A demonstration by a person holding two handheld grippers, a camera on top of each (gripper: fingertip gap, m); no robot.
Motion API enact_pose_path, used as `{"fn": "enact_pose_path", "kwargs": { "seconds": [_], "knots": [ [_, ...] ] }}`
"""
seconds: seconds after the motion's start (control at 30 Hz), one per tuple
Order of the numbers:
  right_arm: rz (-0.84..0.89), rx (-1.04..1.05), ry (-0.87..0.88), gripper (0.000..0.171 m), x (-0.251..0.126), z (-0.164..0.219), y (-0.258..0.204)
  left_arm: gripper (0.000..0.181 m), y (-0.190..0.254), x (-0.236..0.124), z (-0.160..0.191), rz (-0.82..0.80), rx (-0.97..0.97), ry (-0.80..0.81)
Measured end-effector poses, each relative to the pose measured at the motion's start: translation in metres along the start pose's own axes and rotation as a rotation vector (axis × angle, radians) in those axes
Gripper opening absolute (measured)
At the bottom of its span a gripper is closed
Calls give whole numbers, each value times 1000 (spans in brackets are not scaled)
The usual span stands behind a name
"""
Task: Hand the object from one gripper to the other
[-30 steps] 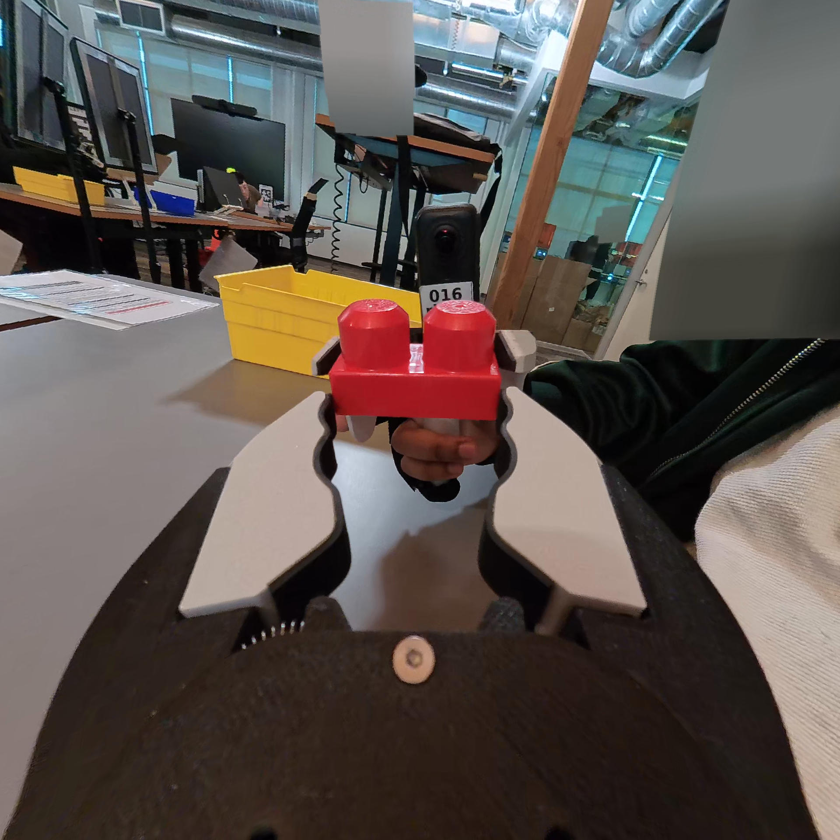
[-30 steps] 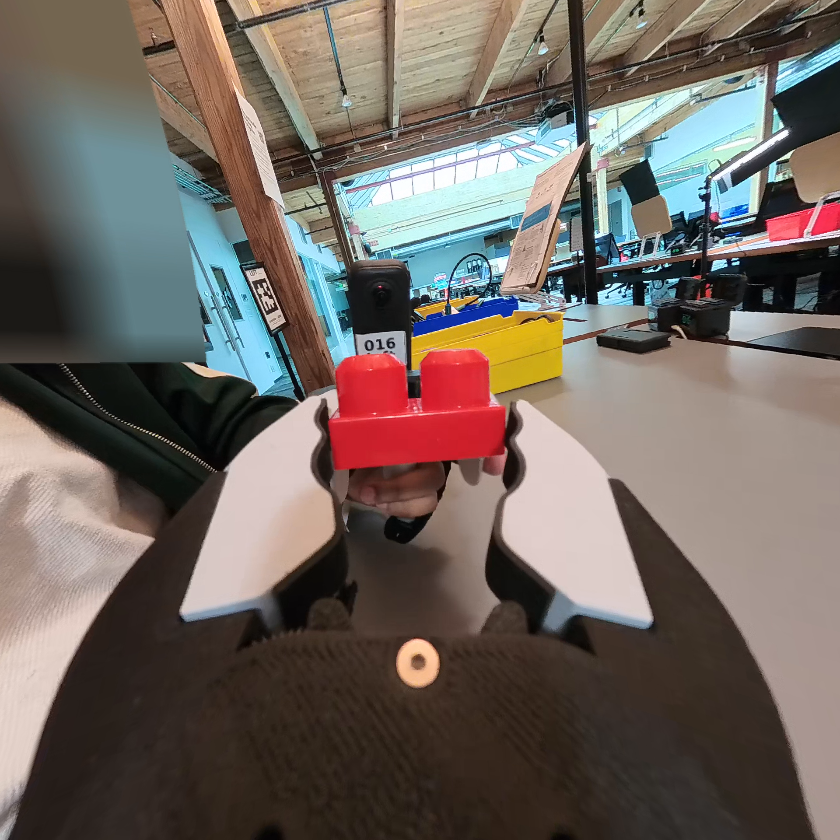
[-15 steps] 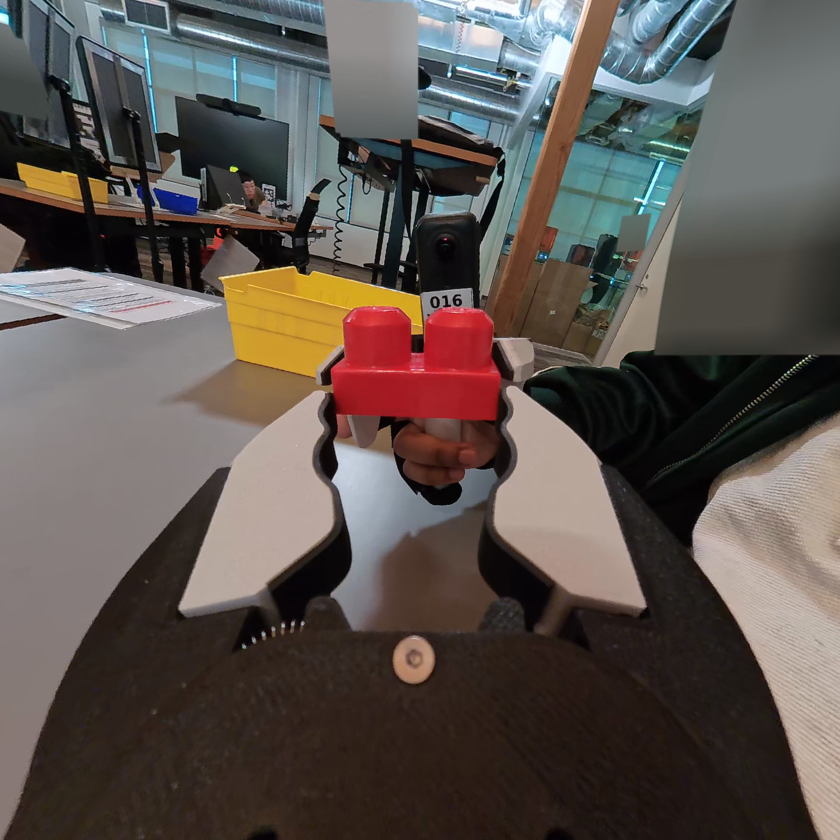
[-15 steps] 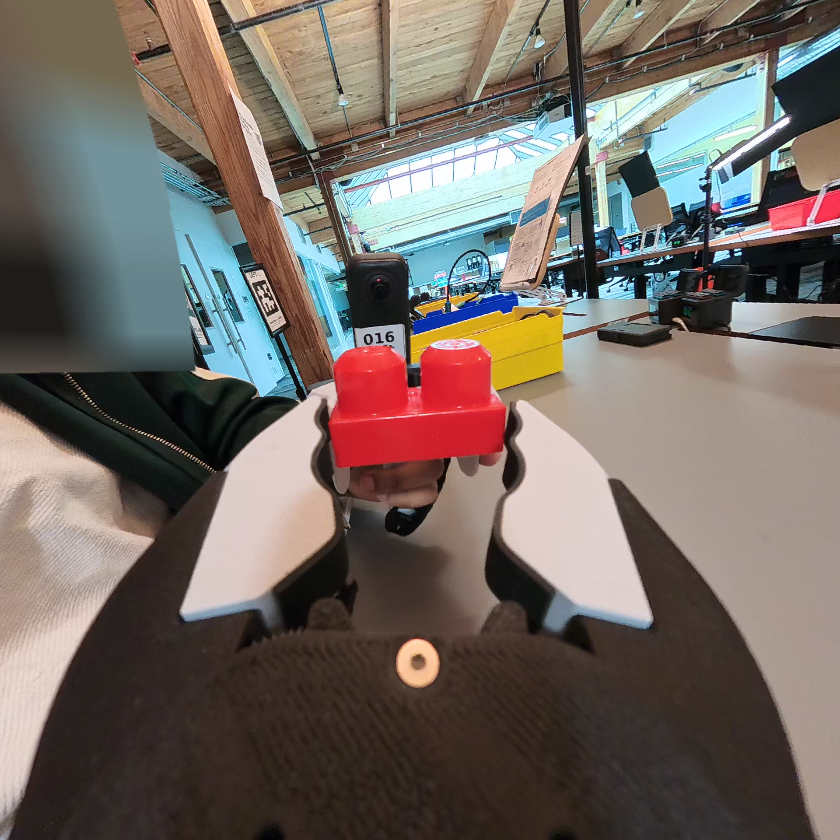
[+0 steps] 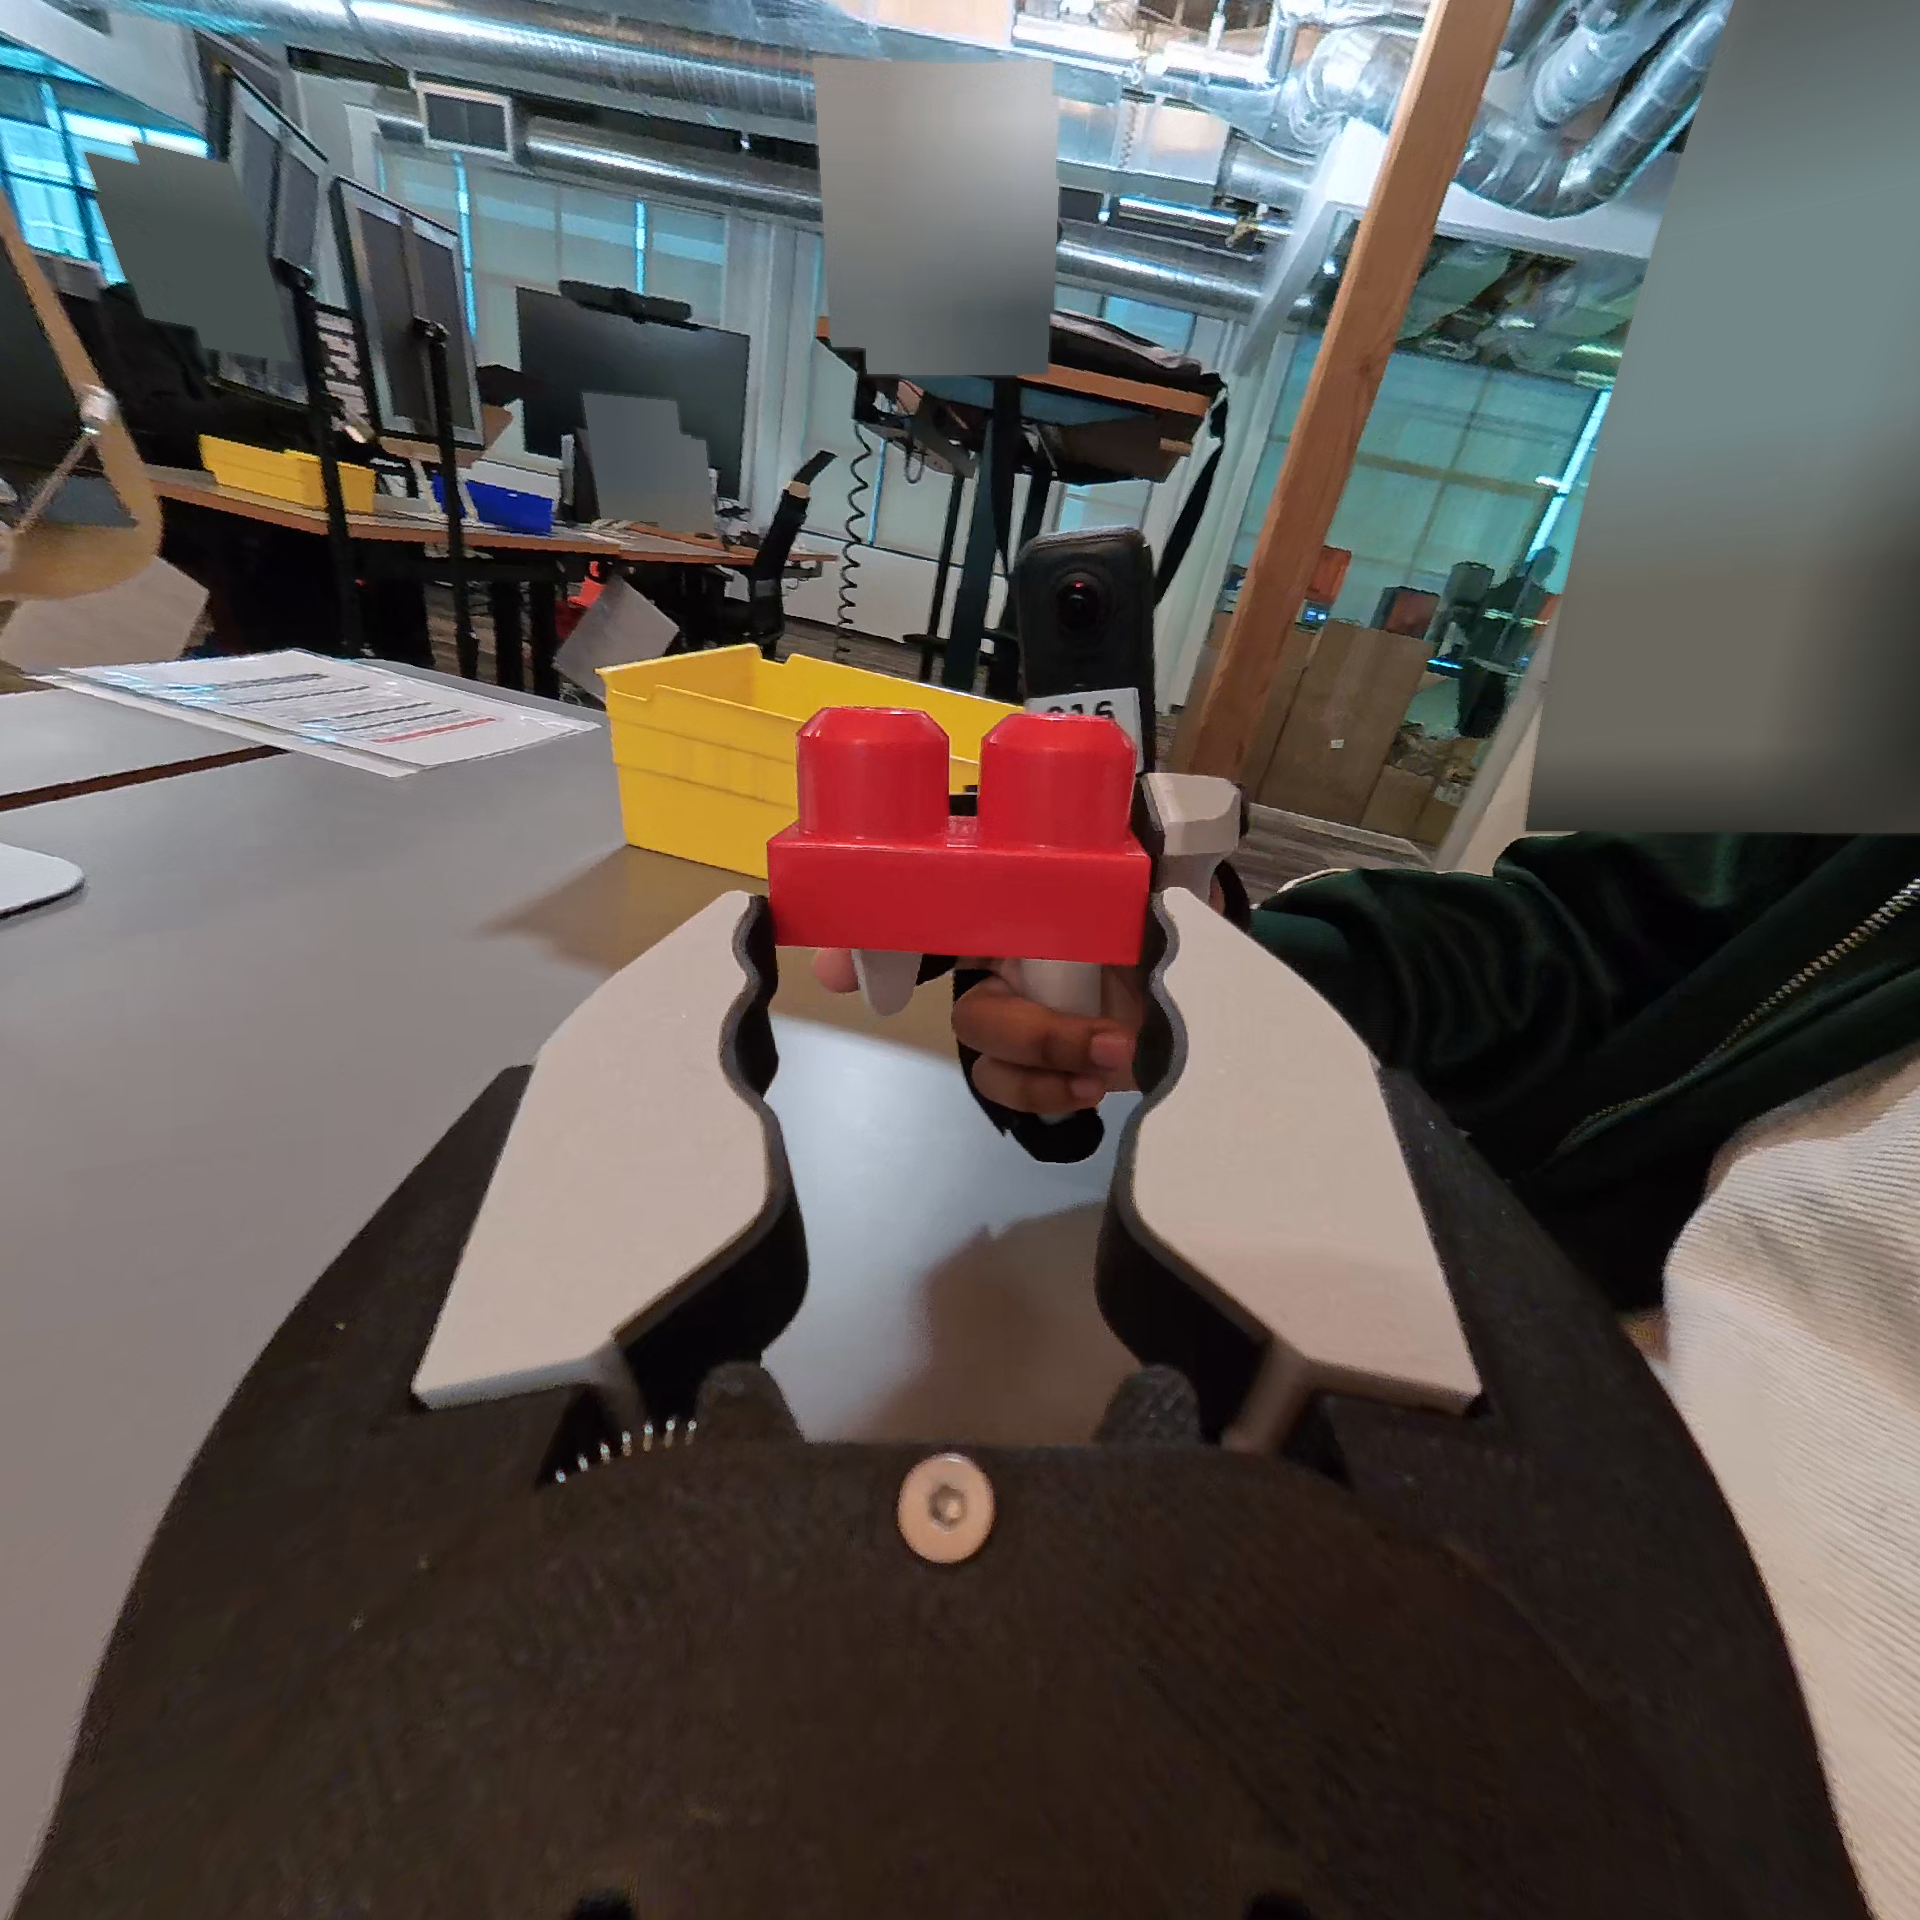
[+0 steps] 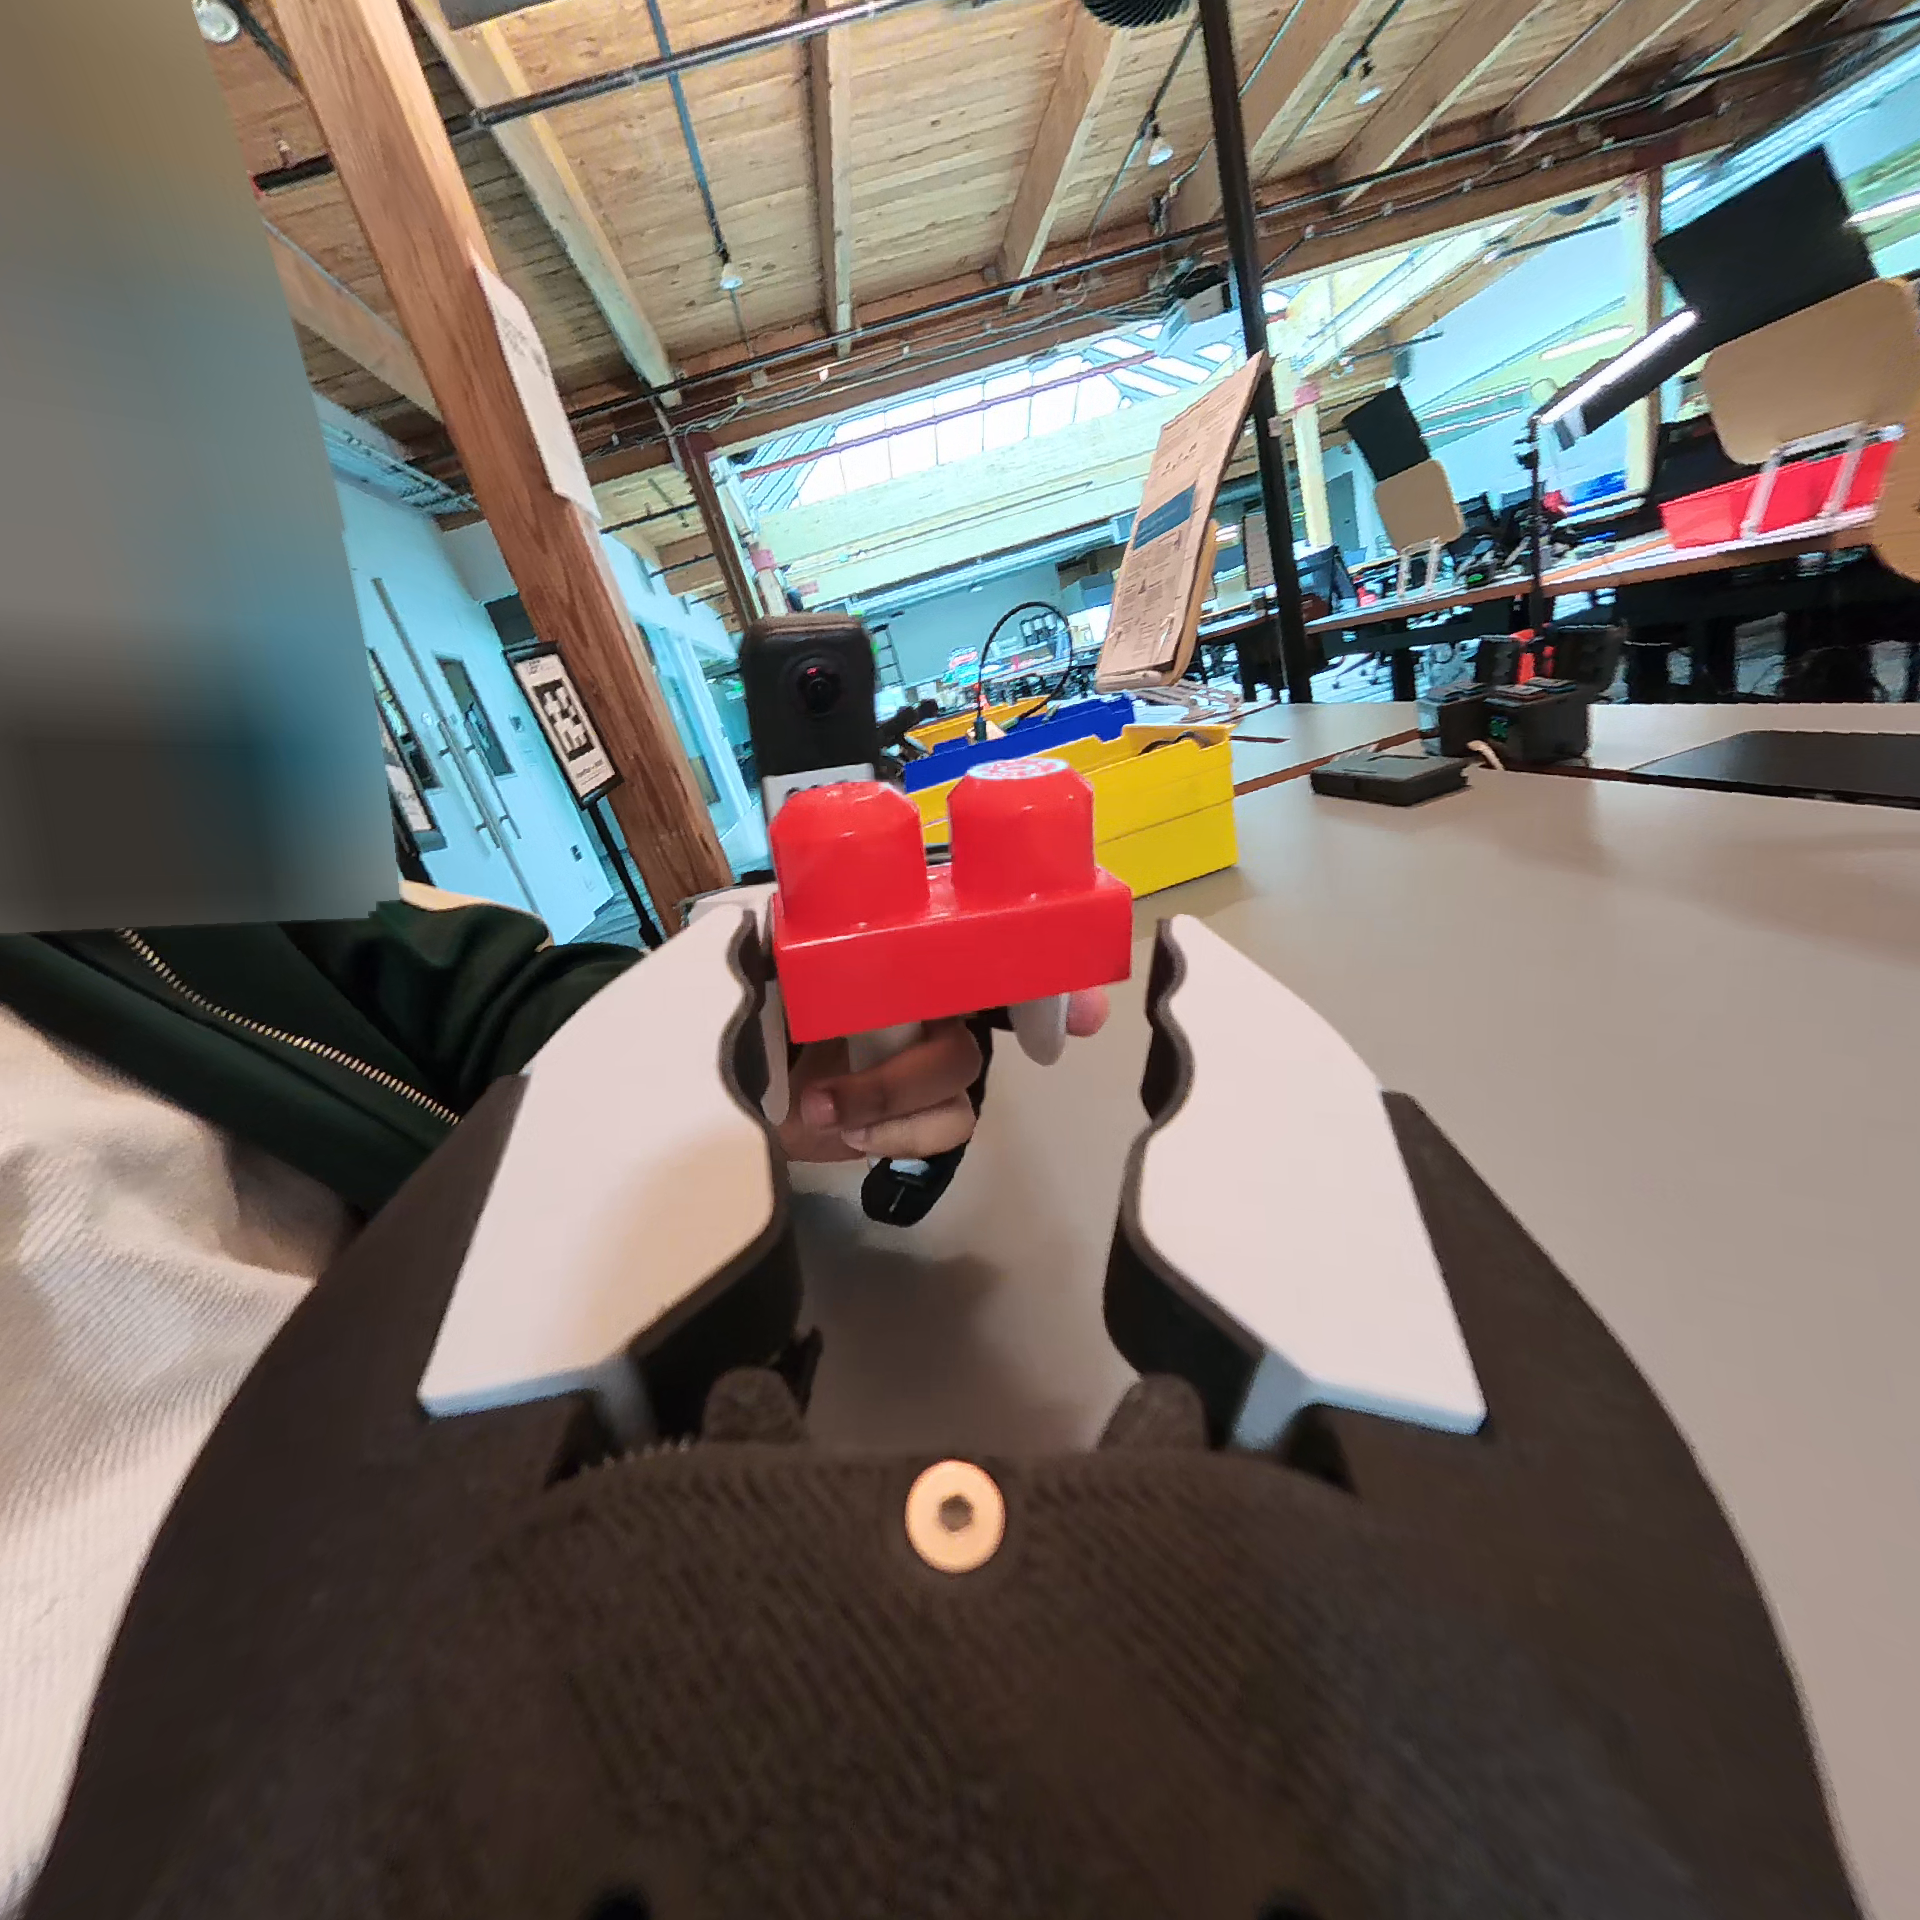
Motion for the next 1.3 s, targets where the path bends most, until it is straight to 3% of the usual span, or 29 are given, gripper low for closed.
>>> {"fn": "enact_pose_path", "kwargs": {
  "seconds": [0.2,0.37,0.6,0.9,1.17,1.3],
  "knots": [
    [60,43,12,63,-6,-4,11,67,-11,-4,-2,-98,36,2],
    [211,30,-68,47,-8,2,22,67,-25,-10,-3,-233,88,-8],
    [293,-81,-118,48,5,5,7,68,-24,-7,3,-309,215,-77],
    [278,-20,-35,50,-7,-7,14,67,-22,-5,5,-280,213,-90],
    [60,-17,10,52,-10,-14,2,67,-4,0,5,-13,17,-24],
    [-29,19,16,55,-14,-18,-2,67,-3,0,6,31,-56,-13]
  ]
}}
Point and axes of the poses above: each gripper's, where its closed fingertips meet, x out along the fingers, z out of its underside, y = z × x across the jaws, the point moved 3 cm from there along -x, back along the fingers, and after that the axes turned 1 degree about z, right-handed, at the moved point
